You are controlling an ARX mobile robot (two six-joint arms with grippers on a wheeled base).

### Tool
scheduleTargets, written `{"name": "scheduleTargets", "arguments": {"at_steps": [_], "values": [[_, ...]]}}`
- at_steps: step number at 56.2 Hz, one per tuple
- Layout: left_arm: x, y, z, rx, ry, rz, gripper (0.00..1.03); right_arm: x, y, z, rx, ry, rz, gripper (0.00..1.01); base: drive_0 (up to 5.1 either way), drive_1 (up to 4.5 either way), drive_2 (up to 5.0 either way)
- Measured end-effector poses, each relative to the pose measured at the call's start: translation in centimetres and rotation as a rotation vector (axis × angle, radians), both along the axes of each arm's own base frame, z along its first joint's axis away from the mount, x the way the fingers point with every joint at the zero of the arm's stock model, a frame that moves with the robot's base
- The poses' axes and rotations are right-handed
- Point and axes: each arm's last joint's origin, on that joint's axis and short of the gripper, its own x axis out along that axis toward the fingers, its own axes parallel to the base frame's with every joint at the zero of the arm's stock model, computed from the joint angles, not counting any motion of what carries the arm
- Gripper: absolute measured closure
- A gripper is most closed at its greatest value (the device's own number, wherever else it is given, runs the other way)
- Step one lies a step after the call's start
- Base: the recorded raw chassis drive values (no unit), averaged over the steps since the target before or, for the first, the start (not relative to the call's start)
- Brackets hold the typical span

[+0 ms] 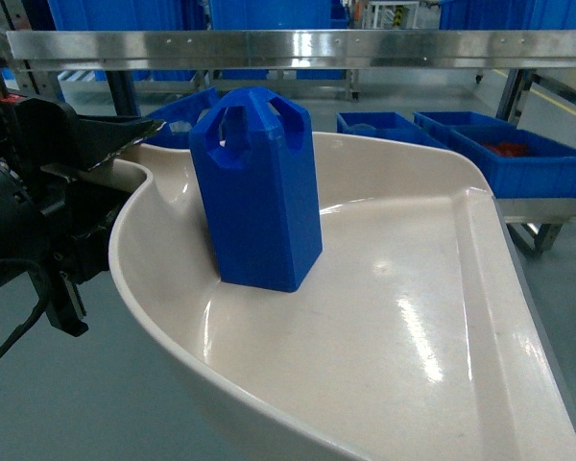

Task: Place part in tray to right shelf

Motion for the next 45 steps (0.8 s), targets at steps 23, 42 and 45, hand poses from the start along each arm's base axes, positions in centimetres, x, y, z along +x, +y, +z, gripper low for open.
{"name": "scheduleTargets", "arguments": {"at_steps": [23,42,45], "values": [[-0.03,-0.09,0.03,-0.001,-0.003,-0.007,0.89,0.00,0.00,0.02,0.001,-0.003,0.000,0.03,0.0,0.00,0.0],[-0.03,-0.09,0.00,0.000,0.000,-0.007,0.89,0.00,0.00,0.00,0.000,0.000,0.000,0.03,0.0,0.00,0.0],[-0.03,-0.09,0.00,0.000,0.000,-0.006,0.89,0.00,0.00,0.00,0.000,0.000,0.000,0.03,0.0,0.00,0.0]]}}
